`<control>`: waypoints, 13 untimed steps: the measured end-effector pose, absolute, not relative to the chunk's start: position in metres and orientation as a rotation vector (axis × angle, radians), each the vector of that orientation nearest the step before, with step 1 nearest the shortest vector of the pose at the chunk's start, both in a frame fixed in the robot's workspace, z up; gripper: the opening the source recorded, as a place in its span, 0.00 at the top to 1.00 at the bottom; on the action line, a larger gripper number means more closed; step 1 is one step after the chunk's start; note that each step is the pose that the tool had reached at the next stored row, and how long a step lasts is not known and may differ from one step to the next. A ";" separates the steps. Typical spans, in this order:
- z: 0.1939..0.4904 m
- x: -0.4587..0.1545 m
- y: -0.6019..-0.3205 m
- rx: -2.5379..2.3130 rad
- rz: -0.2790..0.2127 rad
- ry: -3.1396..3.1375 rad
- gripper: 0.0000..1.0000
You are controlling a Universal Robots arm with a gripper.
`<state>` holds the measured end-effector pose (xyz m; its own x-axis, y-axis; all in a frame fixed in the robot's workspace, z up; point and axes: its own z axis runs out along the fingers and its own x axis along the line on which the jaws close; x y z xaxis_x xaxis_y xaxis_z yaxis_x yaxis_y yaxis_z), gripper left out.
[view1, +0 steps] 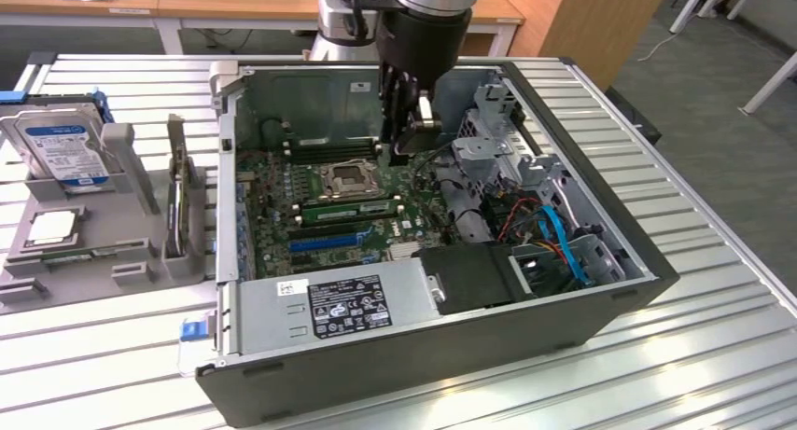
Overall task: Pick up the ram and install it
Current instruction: 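Insert the ram into the slot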
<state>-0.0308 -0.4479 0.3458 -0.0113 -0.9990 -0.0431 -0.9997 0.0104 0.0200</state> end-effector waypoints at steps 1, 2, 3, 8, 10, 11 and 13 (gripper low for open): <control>0.346 -0.031 -0.448 -2.197 0.070 2.221 0.58; 0.346 -0.031 -0.448 -2.197 0.070 2.221 0.58; 0.346 -0.031 -0.448 -2.197 0.070 2.221 0.58; 0.339 -0.031 -0.448 -2.197 0.070 2.221 0.58; 0.336 -0.031 -0.448 -2.197 0.070 2.221 0.58; 0.334 -0.031 -0.448 -2.197 0.070 2.221 0.58; 0.331 -0.031 -0.448 -2.197 0.070 2.221 0.58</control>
